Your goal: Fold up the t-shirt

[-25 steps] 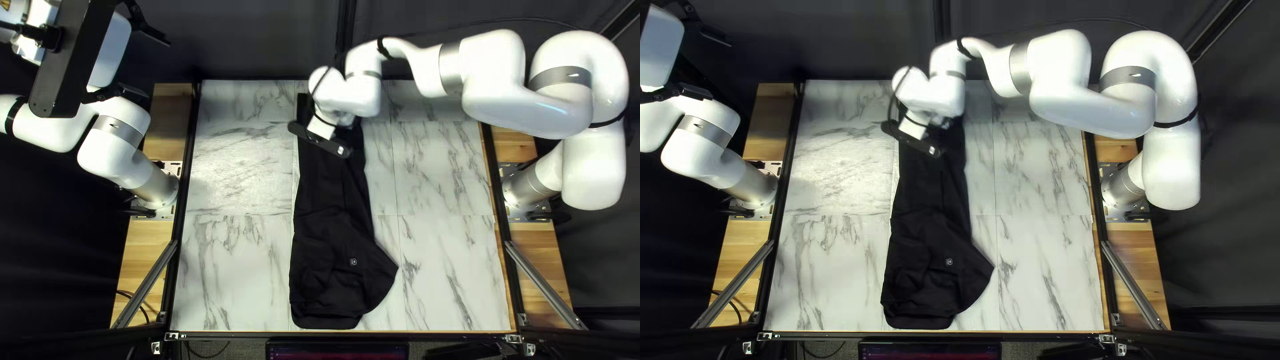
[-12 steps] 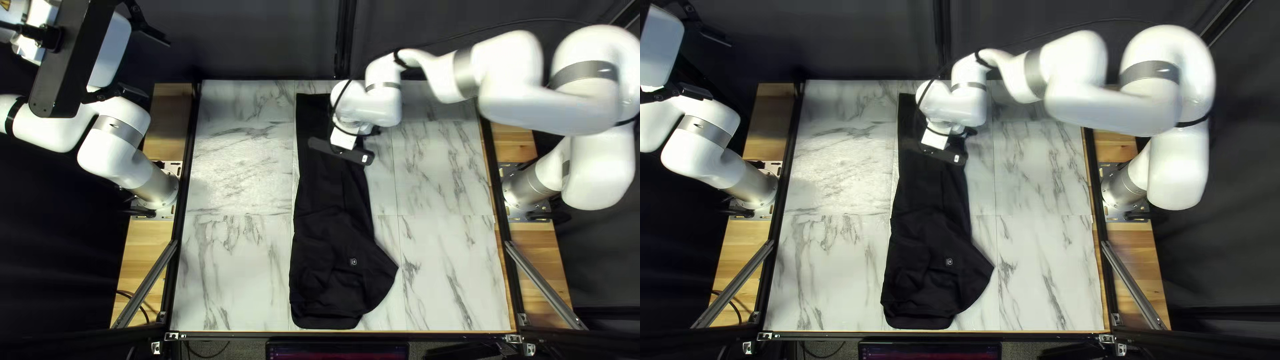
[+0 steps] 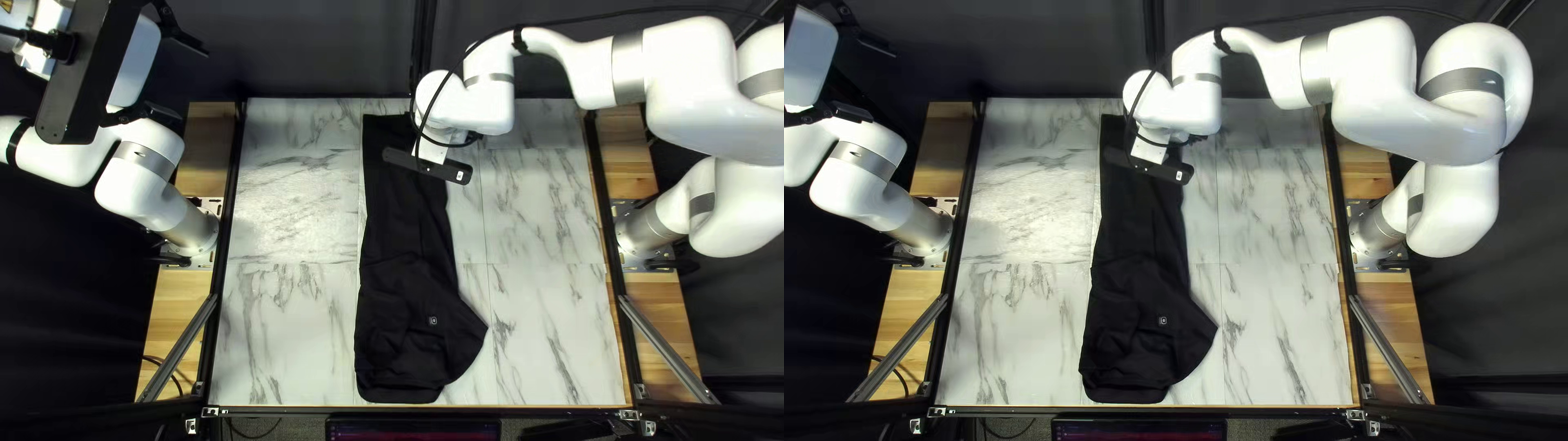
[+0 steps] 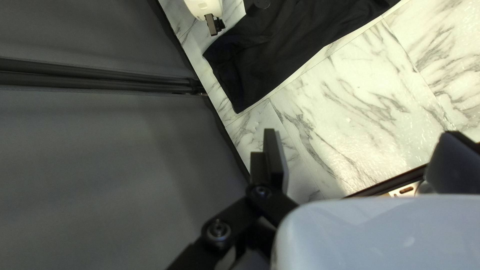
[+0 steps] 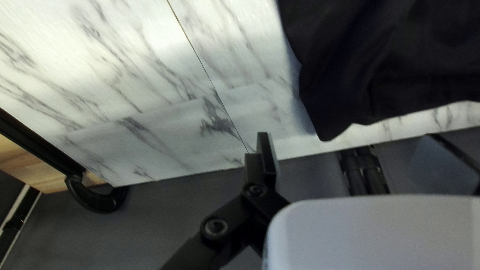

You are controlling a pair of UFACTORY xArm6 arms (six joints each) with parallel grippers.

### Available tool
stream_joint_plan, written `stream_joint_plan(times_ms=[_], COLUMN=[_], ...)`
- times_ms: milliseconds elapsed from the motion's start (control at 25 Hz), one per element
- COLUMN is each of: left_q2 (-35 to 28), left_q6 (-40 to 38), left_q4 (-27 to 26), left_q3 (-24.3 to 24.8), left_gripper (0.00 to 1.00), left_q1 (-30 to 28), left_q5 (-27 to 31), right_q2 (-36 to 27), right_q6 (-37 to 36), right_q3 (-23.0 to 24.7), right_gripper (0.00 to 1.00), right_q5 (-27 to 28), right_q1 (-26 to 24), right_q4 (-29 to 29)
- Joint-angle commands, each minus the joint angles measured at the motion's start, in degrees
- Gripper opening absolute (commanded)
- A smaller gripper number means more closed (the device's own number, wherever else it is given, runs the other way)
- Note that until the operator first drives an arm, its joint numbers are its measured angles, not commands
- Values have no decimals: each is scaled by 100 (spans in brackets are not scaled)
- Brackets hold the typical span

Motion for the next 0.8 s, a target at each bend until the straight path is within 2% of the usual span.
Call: stream_joint_plan(times_ms=[40, 120, 200, 360, 480, 680, 720, 760, 800], left_q2=[0, 0, 0, 0, 0, 0, 0, 0, 0], left_q6=[0, 0, 0, 0, 0, 0, 0, 0, 0], left_q4=[0, 0, 0, 0, 0, 0, 0, 0, 0], left_q3=[0, 0, 0, 0, 0, 0, 0, 0, 0], left_gripper=[100, 100, 100, 100, 100, 100, 100, 100, 100], left_q1=[0, 0, 0, 0, 0, 0, 0, 0, 0], left_q5=[0, 0, 0, 0, 0, 0, 0, 0, 0], right_q2=[-36, 258, 864, 1624, 2075, 2585, 2643, 2744, 2807], right_q6=[-115, -312, -430, -562, -773, -1109, -1166, -1254, -1308], right_q3=[47, -289, -1000, -1926, -2514, -2973, -3030, -3130, -3204], right_gripper=[100, 100, 100, 100, 100, 100, 95, 83, 80], right_q5=[-88, -85, 72, 363, 760, 1378, 1437, 1544, 1622], right_q1=[16, 53, 20, -98, -151, -183, -193, -209, -217], right_q4=[-3, -79, -284, -586, -497, -295, -270, -233, -205])
